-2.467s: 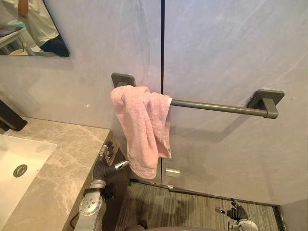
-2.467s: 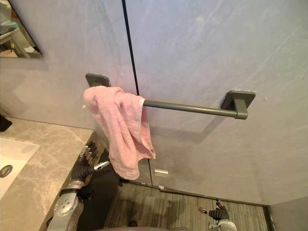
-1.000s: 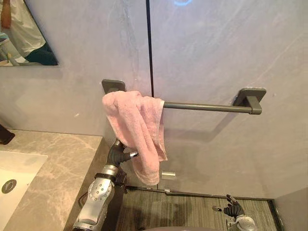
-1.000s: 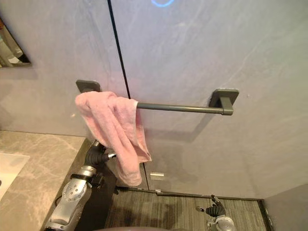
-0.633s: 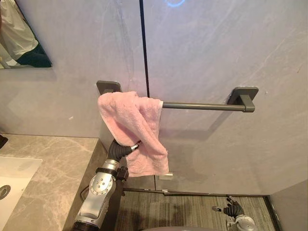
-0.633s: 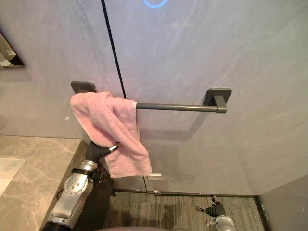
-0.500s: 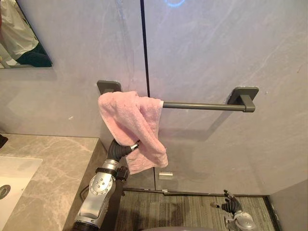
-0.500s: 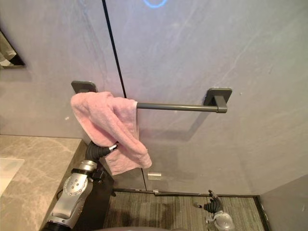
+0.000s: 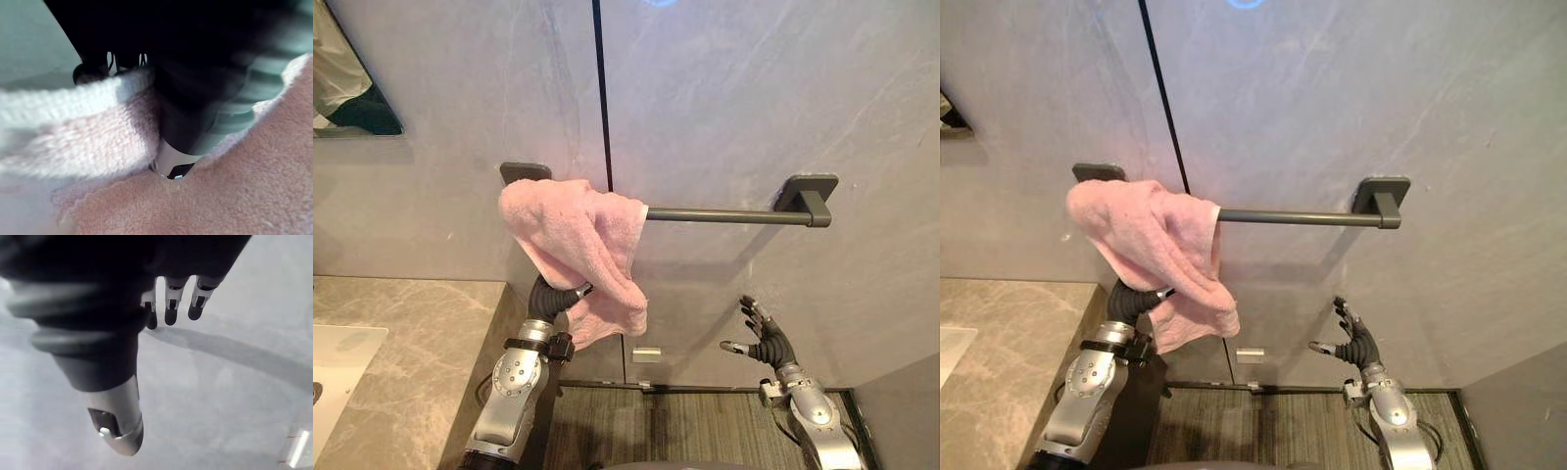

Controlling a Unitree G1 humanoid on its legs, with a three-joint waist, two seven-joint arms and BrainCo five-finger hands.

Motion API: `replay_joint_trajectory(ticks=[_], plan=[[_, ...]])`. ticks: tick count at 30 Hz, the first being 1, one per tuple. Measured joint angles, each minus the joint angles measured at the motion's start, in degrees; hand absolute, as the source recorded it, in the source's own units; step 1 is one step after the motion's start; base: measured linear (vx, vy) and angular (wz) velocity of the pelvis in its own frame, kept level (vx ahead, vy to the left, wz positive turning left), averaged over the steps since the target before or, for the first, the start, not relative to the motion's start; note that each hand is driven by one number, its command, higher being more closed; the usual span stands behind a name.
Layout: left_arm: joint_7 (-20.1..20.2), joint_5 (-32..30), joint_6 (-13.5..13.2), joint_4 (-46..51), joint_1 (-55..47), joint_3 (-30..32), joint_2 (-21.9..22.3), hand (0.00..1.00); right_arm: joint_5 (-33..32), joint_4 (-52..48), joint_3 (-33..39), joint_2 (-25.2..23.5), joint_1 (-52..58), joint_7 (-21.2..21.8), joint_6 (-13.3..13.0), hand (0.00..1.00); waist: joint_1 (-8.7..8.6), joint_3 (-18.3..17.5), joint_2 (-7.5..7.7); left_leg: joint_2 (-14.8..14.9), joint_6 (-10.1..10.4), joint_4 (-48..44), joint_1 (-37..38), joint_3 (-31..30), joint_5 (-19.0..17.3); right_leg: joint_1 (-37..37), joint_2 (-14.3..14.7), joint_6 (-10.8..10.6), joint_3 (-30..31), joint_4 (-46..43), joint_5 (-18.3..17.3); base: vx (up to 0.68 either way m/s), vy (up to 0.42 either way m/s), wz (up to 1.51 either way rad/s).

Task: Organize washtable

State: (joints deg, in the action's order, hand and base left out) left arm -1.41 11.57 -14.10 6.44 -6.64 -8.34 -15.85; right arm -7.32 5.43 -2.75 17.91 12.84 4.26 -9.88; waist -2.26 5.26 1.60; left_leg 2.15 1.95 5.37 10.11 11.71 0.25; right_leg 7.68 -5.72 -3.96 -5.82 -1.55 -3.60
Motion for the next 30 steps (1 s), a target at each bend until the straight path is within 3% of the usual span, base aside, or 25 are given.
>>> replay_joint_trajectory(ticks=[9,14,21,30], plan=[[0.08,0.03,-0.19,0.07,-1.29,0.01,0.18,1.0,-9.19,-11.62,-3.1,4.42,-0.13,3.74,-2.61,0.0,0.1,0.0,0.0,0.05,-0.03,0.01,0.46,0.72,-0.15,-0.15,0.05,-0.05,0.85,-0.47,-0.05,-0.03,-0.01,-0.04],[0.08,0.09,-0.21,0.07,-1.27,-0.06,1.89,1.0,-12.93,-11.63,-5.99,5.32,-4.3,3.37,-2.96,0.0,0.08,-0.02,-0.03,0.03,-0.03,0.0,0.13,0.74,-0.13,-0.52,0.06,-0.06,0.87,-0.47,-0.04,0.0,0.0,0.0],[0.08,0.13,-0.23,-0.04,-1.26,-0.75,2.79,1.0,-13.07,-11.22,-10.58,5.13,-9.27,3.29,-3.1,0.0,0.15,-0.13,-0.14,-0.01,-0.07,-0.19,-0.67,0.13,-0.09,-0.92,0.0,-0.06,0.27,-0.56,-0.04,-0.01,-0.016,0.04],[0.13,0.34,-0.28,-4.17,-1.07,-3.37,3.95,1.0,-14.73,-3.49,-15.67,3.27,-15.63,2.98,-3.15,0.0,0.35,-0.84,-0.44,-0.06,-0.16,-0.26,-1.31,-0.87,0.23,-0.99,-0.13,-0.05,-0.54,-0.52,-0.05,-0.02,-0.017,0.05]])
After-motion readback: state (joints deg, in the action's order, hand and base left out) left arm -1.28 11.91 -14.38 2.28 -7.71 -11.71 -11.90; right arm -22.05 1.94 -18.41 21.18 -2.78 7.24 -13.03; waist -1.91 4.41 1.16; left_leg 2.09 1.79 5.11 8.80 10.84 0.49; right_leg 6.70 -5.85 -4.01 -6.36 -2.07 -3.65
